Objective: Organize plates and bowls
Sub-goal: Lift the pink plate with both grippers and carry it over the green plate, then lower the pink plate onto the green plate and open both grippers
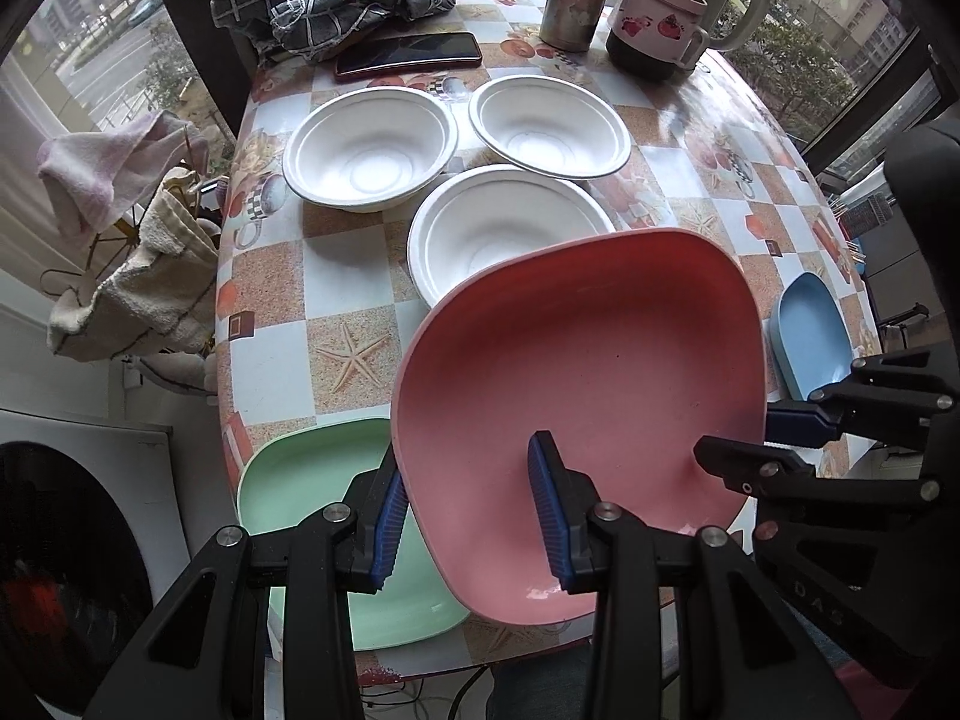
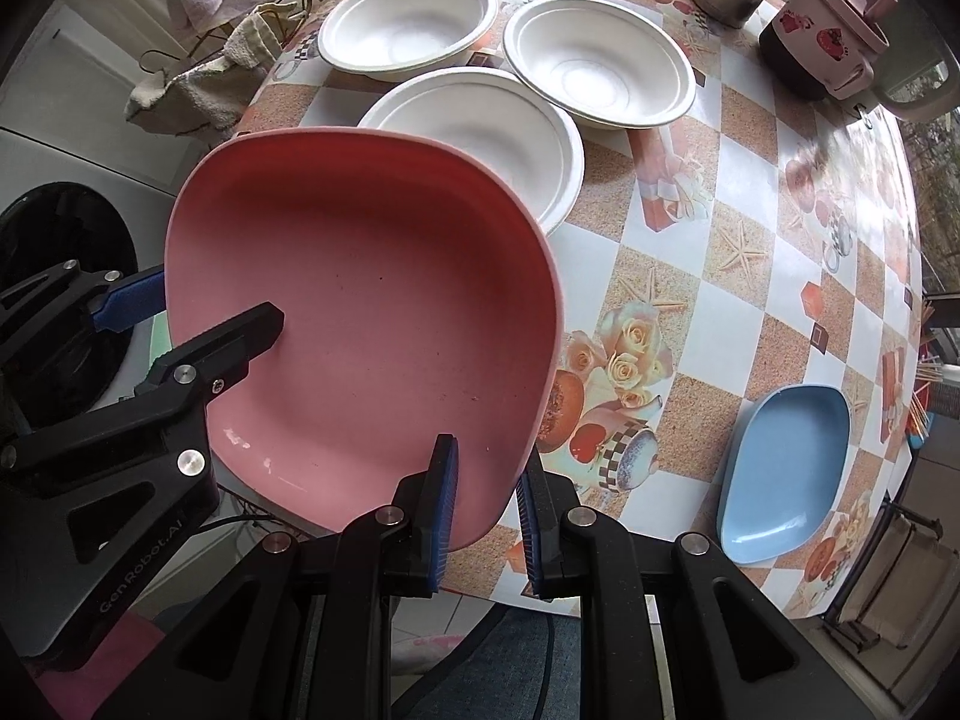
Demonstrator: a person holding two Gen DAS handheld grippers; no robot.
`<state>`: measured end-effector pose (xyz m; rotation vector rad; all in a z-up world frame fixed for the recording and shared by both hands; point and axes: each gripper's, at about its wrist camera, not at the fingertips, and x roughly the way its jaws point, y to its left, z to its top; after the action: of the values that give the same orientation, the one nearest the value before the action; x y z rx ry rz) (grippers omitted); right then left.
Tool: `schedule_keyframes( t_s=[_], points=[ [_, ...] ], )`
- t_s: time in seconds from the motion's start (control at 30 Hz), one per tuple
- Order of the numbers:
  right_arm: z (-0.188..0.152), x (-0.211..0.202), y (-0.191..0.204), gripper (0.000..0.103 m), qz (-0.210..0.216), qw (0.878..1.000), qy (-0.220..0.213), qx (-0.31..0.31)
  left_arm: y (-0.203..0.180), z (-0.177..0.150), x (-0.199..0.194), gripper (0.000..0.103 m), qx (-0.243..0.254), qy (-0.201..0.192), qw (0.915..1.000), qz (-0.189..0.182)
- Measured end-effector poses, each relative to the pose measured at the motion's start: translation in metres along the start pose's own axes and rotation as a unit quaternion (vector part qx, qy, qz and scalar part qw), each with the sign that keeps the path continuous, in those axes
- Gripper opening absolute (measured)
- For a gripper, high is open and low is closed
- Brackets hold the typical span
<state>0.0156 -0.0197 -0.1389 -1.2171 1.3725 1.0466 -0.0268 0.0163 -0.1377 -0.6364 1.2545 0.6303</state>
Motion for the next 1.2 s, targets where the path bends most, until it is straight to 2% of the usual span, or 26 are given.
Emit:
schedule_keyframes(
  t_s=[0.33, 0.6, 0.83, 1.0, 1.13, 1.17, 1.2],
  points=[
    [0.008, 0.015, 0.04, 0.022, 0.015, 0.998, 0.025, -0.063, 0.042, -0.024, -0.006, 0.042, -0.05, 0.012, 0.9985, 0.02],
    [0.014, 0.031, 0.076, 0.022, 0.046, 0.993, 0.042, -0.101, 0.076, -0.047, -0.002, 0.042, -0.072, 0.04, 0.9954, 0.05],
    [0.019, 0.06, 0.092, 0.022, 0.094, 0.99, 0.075, -0.079, 0.099, -0.055, 0.006, 0.042, -0.091, 0.055, 0.9919, 0.07],
    [0.02, 0.075, 0.095, 0.022, 0.107, 0.989, 0.086, -0.06, 0.104, -0.054, 0.014, 0.042, -0.09, 0.057, 0.9915, 0.075],
    [0.02, 0.077, 0.088, 0.023, 0.109, 0.99, 0.076, -0.052, 0.106, -0.055, 0.019, 0.05, -0.09, 0.058, 0.9908, 0.083],
    [0.019, 0.077, 0.085, 0.024, 0.109, 0.99, 0.076, -0.051, 0.105, -0.056, 0.018, 0.053, -0.087, 0.057, 0.9909, 0.085],
    [0.018, 0.077, 0.083, 0.042, 0.108, 0.99, 0.075, -0.049, 0.105, -0.058, 0.016, 0.057, -0.085, 0.054, 0.9911, 0.087]
  ],
)
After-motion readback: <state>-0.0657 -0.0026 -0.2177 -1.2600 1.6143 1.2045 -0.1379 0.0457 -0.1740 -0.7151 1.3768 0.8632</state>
